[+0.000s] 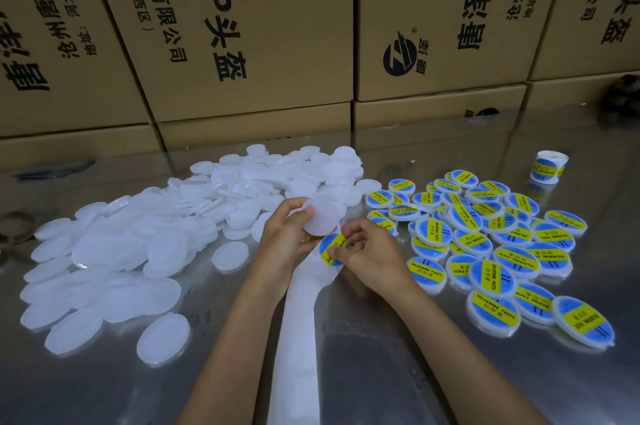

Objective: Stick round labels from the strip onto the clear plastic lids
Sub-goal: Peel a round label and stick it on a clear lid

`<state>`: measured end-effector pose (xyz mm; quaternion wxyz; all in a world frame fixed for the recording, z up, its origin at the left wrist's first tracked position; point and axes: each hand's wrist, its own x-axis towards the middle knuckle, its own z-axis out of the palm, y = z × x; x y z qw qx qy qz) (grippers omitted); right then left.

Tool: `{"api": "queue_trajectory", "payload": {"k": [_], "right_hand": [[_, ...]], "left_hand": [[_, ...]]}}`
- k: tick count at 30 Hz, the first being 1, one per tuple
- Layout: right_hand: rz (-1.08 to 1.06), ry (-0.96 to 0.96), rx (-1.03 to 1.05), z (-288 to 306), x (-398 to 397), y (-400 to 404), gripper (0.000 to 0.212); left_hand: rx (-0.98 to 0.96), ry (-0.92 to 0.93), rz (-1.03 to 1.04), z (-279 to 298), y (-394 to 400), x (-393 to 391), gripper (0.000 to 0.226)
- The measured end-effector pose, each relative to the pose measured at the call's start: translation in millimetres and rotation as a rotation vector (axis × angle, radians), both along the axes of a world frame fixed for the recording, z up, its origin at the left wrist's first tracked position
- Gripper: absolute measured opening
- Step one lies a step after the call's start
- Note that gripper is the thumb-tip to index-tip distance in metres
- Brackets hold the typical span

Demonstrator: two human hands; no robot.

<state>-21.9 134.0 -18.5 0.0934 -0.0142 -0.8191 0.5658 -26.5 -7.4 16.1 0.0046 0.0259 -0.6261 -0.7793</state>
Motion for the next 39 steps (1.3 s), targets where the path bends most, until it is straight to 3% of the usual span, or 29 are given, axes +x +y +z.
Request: {"api": "queue_trajectory", "payload": {"k": [8,17,23,25,30,35,39], "right_hand": [[-0.033,0.077,0.173,2,5,0,0.027],[-0.047,0.160,0.240,5,8,0,0.028],[0.026,0.274,0.284,12,14,-1,0.027],[0.119,0.229,0.211,17,15,0,0.027],[0.416,-0.092,-0.335,34,20,15,0.024],[0.419,-0.044,-0.619,42,21,20,0.020],[0.261,0.077,-0.658,44,22,13,0.022]], "left_hand": [[-0.334,0.193,-0.018,-7,1,-2,0.013],[-0.229,0.177,0.029,-6,1,-1,0.011],[-0.290,0.156,0.069,-7,-2,-3,0.012],[-0.321,0.155,0.086,-7,-3,-4,0.012],[-0.171,0.123,0.111,-1,-5,-2,0.010],[0.103,0.084,0.076,10,-9,5,0.017],[0.116,0.136,-0.082,14,-1,15,0.036]]}}
